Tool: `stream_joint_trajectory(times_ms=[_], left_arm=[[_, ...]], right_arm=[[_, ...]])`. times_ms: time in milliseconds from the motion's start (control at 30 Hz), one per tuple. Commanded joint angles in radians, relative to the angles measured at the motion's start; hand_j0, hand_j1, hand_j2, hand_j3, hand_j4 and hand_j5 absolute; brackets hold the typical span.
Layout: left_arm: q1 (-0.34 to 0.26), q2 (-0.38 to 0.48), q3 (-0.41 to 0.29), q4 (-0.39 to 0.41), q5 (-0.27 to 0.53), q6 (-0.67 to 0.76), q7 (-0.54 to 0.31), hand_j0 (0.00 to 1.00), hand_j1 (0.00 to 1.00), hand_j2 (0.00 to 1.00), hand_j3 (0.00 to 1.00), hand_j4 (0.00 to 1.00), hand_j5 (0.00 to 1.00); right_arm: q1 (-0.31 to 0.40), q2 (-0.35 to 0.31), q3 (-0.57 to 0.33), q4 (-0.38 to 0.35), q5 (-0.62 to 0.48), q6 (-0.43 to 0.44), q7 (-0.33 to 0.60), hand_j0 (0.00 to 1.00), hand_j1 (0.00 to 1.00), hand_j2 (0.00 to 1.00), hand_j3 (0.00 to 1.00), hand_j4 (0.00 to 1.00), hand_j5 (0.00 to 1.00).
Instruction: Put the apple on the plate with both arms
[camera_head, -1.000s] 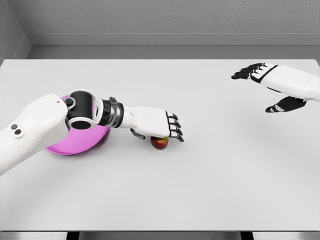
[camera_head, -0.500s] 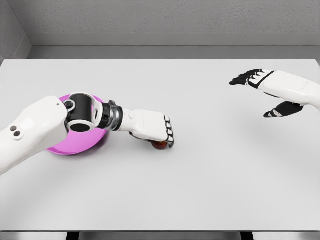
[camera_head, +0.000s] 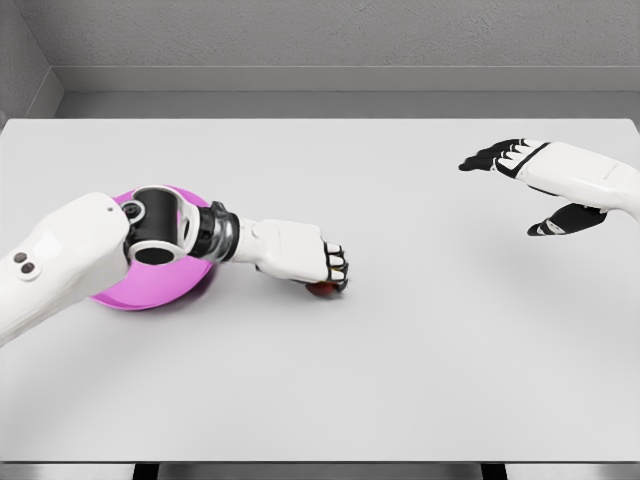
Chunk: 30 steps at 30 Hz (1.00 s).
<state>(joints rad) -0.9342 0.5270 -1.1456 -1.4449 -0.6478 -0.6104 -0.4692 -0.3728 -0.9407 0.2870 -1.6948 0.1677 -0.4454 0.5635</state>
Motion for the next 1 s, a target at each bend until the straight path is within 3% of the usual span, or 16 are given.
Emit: stream_joint_trajectory(times_ms=[0,233,367,500,633,767,967], left_arm=[[0.0,0.03,0.036,0.001,0.036,-0.001,0.0,0.19,0.19,0.19,0.19,0.19,0.19],[0.006,0.07,0.095,0.006,0.117,-0.001,0.004,0.11,0.11,0.11,0.11,0.11,0.11],[0.011,0.146,0.13,0.009,0.223,-0.001,0.007,0.12,0.12,0.12,0.12,0.12,0.12],[0.014,0.24,0.176,0.008,0.28,-0.001,0.007,0.12,0.12,0.12,0.12,0.12,0.12],[0.017,0.307,0.184,0.017,0.281,-0.001,0.007,0.12,0.12,0.12,0.12,0.12,0.12],[0.017,0.301,0.184,0.096,0.27,-0.001,0.0,0.12,0.12,0.12,0.12,0.12,0.12],[0.037,0.294,0.184,0.126,0.215,-0.001,-0.002,0.18,0.18,0.18,0.18,0.18,0.18]], right_arm=[[0.0,-0.001,0.0,0.0,-0.005,0.002,0.0,1.0,1.0,1.0,1.0,1.0,1.0],[0.002,-0.001,0.0,0.0,-0.005,0.002,0.0,1.0,1.0,1.0,1.0,1.0,1.0],[0.002,-0.001,0.0,0.0,-0.005,0.002,0.0,1.0,1.0,1.0,1.0,1.0,1.0],[0.002,-0.001,0.0,0.0,-0.005,0.002,0.0,1.0,1.0,1.0,1.0,1.0,1.0],[0.0,0.0,0.0,0.001,-0.005,0.002,0.0,1.0,1.0,1.0,1.0,1.0,1.0],[0.0,0.003,0.0,0.001,-0.005,0.002,0.0,1.0,1.0,1.0,1.0,1.0,1.0],[0.0,-0.001,0.0,0.0,-0.005,0.002,0.0,1.0,1.0,1.0,1.0,1.0,1.0]])
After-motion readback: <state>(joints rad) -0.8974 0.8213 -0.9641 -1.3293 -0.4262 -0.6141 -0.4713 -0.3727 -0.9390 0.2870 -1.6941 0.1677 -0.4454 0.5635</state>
